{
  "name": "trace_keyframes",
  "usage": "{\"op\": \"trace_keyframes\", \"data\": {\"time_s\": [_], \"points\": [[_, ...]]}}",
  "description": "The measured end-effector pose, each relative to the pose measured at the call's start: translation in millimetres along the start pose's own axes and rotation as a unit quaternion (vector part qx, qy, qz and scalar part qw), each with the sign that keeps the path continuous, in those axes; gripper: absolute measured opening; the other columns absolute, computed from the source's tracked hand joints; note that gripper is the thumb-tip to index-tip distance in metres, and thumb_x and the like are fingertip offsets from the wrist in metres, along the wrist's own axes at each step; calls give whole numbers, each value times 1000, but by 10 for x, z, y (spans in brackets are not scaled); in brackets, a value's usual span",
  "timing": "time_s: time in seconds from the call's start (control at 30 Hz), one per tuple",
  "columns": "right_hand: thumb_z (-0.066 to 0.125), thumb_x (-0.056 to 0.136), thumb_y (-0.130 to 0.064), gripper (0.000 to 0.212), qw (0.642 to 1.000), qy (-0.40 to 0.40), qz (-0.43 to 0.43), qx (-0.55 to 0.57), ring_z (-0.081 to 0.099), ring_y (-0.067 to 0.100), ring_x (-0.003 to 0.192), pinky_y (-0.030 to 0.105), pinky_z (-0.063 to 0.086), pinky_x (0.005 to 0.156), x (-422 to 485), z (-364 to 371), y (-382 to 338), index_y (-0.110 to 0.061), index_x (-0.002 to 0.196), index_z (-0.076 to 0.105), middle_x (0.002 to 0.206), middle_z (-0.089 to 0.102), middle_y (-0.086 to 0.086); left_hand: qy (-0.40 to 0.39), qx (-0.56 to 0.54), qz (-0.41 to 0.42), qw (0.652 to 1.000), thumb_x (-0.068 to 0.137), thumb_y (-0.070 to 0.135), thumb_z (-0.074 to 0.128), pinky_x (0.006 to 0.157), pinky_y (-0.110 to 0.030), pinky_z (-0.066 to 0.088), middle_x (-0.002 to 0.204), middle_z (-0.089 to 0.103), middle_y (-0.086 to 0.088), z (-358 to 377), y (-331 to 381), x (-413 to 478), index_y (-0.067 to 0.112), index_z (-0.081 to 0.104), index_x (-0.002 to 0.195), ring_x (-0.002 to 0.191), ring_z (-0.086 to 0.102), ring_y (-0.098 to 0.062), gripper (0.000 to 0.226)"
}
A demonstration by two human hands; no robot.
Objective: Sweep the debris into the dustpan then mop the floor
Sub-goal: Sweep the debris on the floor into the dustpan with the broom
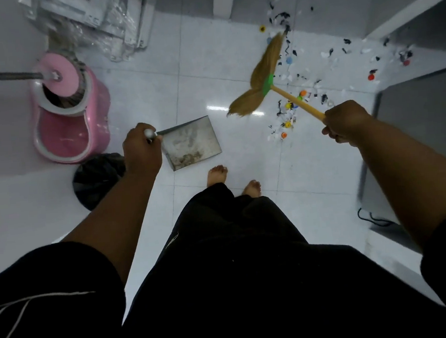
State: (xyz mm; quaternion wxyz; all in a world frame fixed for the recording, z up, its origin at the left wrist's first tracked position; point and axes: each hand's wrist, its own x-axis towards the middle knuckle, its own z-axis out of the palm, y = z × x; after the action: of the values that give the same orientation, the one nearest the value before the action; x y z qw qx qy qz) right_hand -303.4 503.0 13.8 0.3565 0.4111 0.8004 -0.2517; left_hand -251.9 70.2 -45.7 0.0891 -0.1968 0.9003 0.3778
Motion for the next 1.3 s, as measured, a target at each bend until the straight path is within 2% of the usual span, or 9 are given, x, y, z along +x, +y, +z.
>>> {"op": "trace_keyframes", "data": {"time_s": [0.13,0.33,0.43,0.5,0.6,0.9,1.03,1.2,1.3], "points": [[54,95,-16,34,997,13,-13,81,51,16,53,24,41,47,-251,-290,530,-12,128,61,82,70,11,-22,29,69,997,85,11,64,78,-30,49,93,65,-9,190,258,163,10,61,91,84,59,-18,7],[58,93,-16,38,992,67,-19,102,54,17,55,25,42,47,-691,-636,1443,-18,131,62,79,72,3,-77,34,96,992,86,9,66,66,1,33,92,59,0,553,785,311,11,61,93,79,52,-6,9],[59,93,-18,35,991,114,-20,72,59,13,59,26,46,52,-760,-739,1829,-20,127,65,81,73,0,-102,45,123,986,86,10,67,70,-9,36,93,61,-3,745,1012,346,9,61,94,82,54,-12,10],[60,93,-19,35,990,136,-24,29,67,19,75,31,54,71,-703,-787,2068,-17,127,66,94,74,8,-114,42,119,985,86,11,67,74,-16,42,97,64,-6,892,1137,328,10,61,95,83,55,-12,10],[60,92,-13,35,986,167,-15,-27,64,38,105,43,49,100,-532,-850,2390,-9,127,65,115,68,22,-127,56,132,982,86,13,67,77,-21,46,99,65,-7,1122,1288,252,12,62,95,86,57,-13,11],[63,87,-6,27,973,124,126,-149,61,40,87,36,48,70,218,-990,2987,7,111,62,101,60,25,-131,45,142,980,83,14,69,78,-23,48,92,64,-1,1711,1522,-55,14,63,95,82,58,-12,14],[61,90,-11,28,980,67,108,-154,59,39,86,34,43,70,523,-889,2953,8,110,60,95,56,22,-128,54,140,980,83,17,70,75,-19,47,91,63,2,1874,1528,-168,17,63,95,82,58,-10,14],[58,89,-15,43,985,46,58,-158,59,41,113,37,49,90,596,-726,2789,8,125,55,123,58,26,-124,64,139,980,83,17,70,80,-24,50,96,67,-7,2027,1541,-259,14,64,97,87,61,-15,15],[52,88,-13,34,984,24,33,-171,64,35,91,32,50,72,469,-724,2764,4,117,60,112,62,22,-119,64,135,982,83,18,70,81,-24,50,96,67,-4,2086,1570,-282,18,64,97,86,60,-12,15]]}}
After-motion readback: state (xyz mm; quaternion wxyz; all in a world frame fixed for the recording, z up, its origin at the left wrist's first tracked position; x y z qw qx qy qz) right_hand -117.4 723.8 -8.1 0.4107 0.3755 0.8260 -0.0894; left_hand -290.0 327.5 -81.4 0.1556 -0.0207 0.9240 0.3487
